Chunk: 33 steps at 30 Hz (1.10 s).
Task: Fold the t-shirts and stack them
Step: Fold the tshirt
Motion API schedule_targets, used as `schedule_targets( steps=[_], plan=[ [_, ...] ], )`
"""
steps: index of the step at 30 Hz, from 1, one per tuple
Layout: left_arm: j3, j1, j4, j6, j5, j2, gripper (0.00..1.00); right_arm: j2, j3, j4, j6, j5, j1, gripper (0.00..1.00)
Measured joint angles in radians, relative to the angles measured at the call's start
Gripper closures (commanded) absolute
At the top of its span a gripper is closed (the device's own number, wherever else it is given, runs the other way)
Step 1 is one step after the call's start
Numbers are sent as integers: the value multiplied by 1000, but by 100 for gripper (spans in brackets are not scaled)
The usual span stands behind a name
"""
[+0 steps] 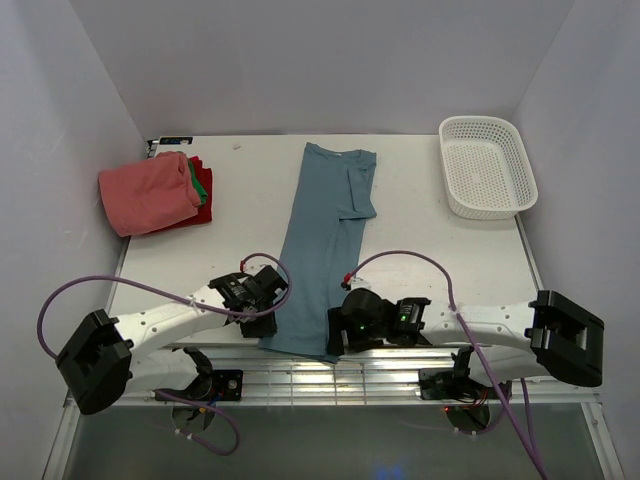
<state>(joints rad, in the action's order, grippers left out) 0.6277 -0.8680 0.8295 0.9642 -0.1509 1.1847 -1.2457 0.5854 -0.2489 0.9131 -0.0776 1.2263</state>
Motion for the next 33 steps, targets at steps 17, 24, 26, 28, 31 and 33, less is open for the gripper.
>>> schedule_targets(
  steps=[17, 24, 26, 28, 31, 33],
  plan=[
    [-10, 0, 43, 48, -34, -63, 57, -100, 15, 107, 47, -26, 64, 20],
    [-10, 0, 53, 58, -34, 23, 57, -105, 15, 132, 48, -24, 64, 21],
    [-10, -1, 53, 58, -34, 38, 57, -111, 15, 138, 48, -21, 64, 22],
    [-10, -3, 53, 58, -34, 41, 57, -121, 15, 147, 48, -18, 65, 22],
    [-10, -5, 51, 57, -32, 40, 57, -141, 15, 152, 48, -12, 65, 23],
    [-10, -5, 49, 56, -32, 40, 58, -157, 15, 154, 48, -4, 65, 24]
  ],
)
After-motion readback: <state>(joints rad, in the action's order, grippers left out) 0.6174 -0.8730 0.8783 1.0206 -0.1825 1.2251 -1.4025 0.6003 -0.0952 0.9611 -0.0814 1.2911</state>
